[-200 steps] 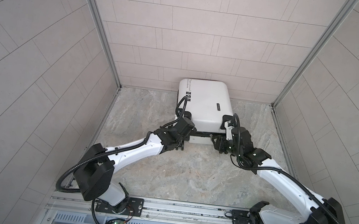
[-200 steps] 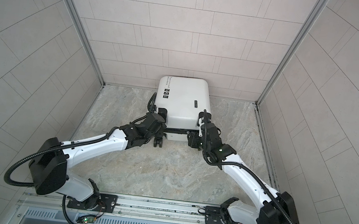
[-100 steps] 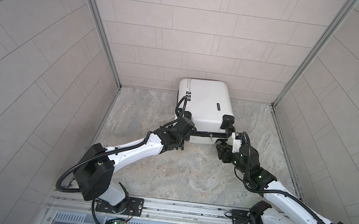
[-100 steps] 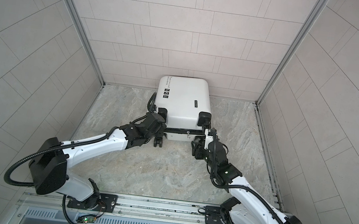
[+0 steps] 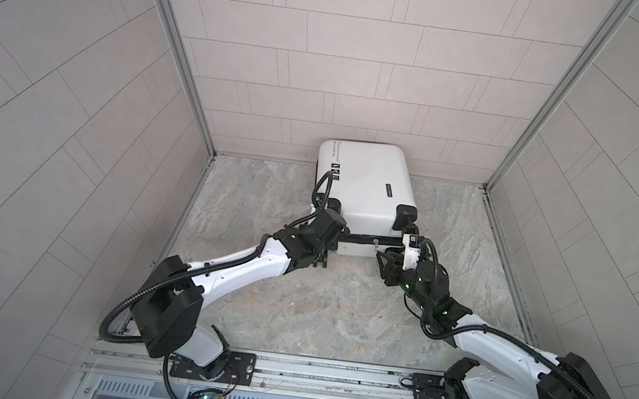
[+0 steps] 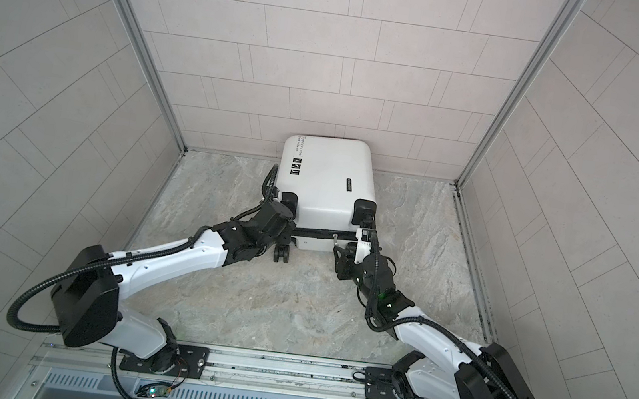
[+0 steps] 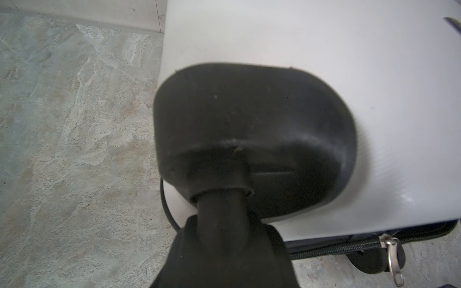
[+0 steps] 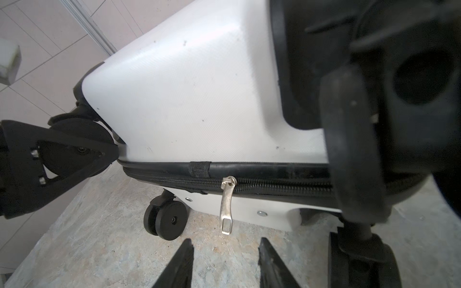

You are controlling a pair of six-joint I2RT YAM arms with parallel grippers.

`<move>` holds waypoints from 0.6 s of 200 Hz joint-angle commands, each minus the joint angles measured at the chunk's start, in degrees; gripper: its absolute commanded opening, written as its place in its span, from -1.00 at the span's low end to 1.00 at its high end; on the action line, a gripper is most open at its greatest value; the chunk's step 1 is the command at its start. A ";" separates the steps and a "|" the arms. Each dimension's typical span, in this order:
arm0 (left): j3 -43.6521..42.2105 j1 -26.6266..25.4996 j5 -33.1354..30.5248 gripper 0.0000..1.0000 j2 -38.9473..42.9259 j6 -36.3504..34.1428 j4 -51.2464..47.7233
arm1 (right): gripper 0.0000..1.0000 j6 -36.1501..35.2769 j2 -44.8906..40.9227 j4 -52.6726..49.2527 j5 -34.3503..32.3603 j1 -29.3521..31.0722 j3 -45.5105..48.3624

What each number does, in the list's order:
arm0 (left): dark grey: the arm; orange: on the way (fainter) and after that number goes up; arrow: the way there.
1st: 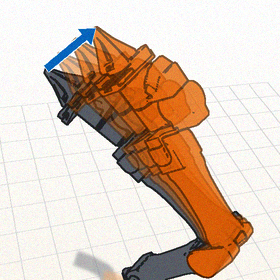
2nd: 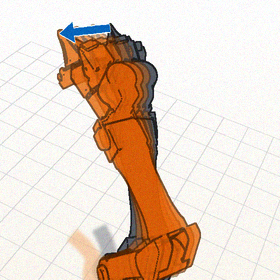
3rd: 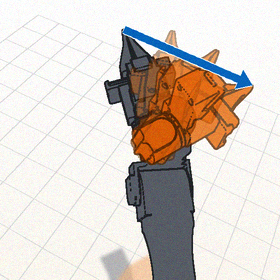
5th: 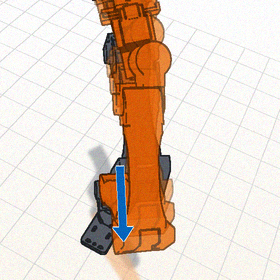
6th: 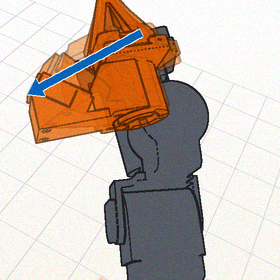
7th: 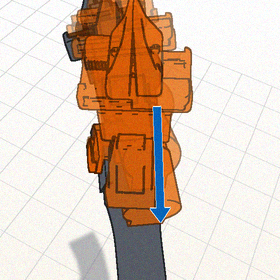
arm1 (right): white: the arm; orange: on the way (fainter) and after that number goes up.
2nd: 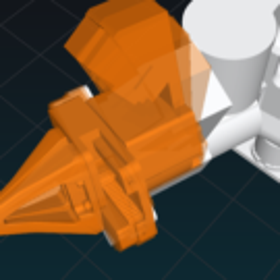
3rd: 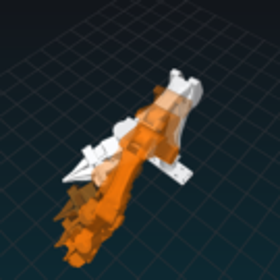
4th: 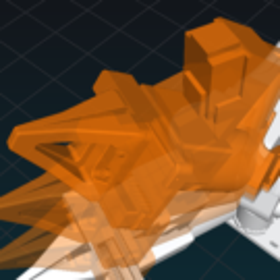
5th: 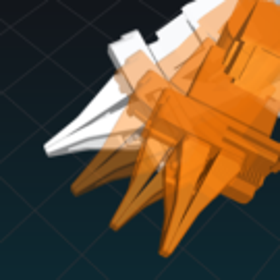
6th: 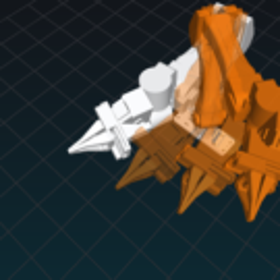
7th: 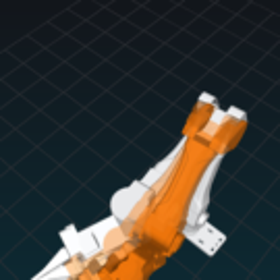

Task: Pack the luggage

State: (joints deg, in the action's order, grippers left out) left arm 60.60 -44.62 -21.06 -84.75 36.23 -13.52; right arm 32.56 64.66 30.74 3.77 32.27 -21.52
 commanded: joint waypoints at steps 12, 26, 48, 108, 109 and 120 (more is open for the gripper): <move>0.05 -1.52 4.50 -1.00 2.73 -2.35 4.65 | -0.26 0.30 3.05 4.88 -0.51 0.32 -2.03; 0.11 -1.53 4.53 -1.00 2.72 -2.35 4.73 | -0.29 0.81 4.47 5.48 -0.52 0.28 -2.52; 0.14 -1.53 4.60 -1.00 2.83 -2.37 4.81 | -0.33 1.14 6.36 6.52 -0.43 0.43 -3.29; -0.32 -1.52 4.41 -1.00 3.47 -2.36 4.81 | -0.46 1.28 9.90 7.69 -1.13 1.00 -4.73; -0.36 -1.52 4.43 -1.00 3.46 -2.38 4.81 | -0.46 1.28 10.02 7.72 -1.13 1.02 -4.79; -0.57 -1.53 4.35 -1.00 3.71 -2.30 4.88 | -0.48 1.28 10.84 7.86 -1.13 1.03 -5.14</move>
State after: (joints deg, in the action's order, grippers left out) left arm 60.23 -44.62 -20.93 -84.53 36.25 -13.08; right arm 33.50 74.28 36.64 3.51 32.91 -25.08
